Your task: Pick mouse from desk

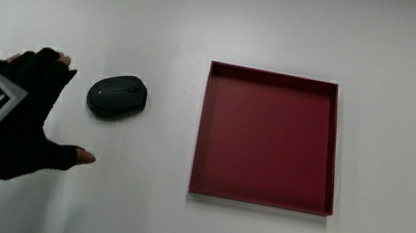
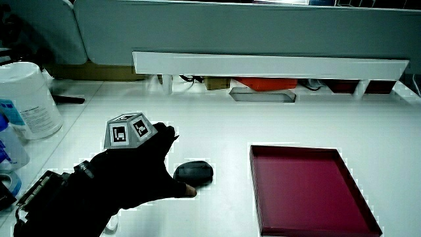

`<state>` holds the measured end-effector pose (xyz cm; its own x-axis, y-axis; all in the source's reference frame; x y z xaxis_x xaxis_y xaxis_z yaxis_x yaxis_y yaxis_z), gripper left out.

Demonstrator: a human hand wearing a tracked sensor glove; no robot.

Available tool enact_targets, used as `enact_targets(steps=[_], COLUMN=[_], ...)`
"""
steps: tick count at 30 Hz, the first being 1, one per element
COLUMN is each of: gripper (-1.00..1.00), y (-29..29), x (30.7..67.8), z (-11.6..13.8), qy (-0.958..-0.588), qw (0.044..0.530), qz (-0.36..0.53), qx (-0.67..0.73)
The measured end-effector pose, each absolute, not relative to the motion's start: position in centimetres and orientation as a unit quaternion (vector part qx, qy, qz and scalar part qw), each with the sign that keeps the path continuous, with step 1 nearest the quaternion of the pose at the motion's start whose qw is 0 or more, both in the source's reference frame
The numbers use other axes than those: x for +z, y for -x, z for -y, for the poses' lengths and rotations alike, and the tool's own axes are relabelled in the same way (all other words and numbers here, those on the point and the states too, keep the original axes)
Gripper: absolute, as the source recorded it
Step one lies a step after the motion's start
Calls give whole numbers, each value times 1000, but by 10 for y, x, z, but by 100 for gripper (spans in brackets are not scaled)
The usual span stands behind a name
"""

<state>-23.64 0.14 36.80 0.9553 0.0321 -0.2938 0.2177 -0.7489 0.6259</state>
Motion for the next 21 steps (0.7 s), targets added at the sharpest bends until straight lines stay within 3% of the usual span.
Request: enact_targets(steps=[2,3,5,6,8,12,21], gripper=[0,0,0,0,0,0,0], y=[244,233,241,231,234,224,214], x=[387,372,392,380,396,408,446], z=[7,11,19,22,30,42,66], qy=[-924,-926,-921,-922,-912,-909,-896], qw=[345,344,353,355,367,387,424], qz=[-105,-82,-97,-69,-96,-46,-42], qx=[-126,-133,-134,-139,-158,-150,-121])
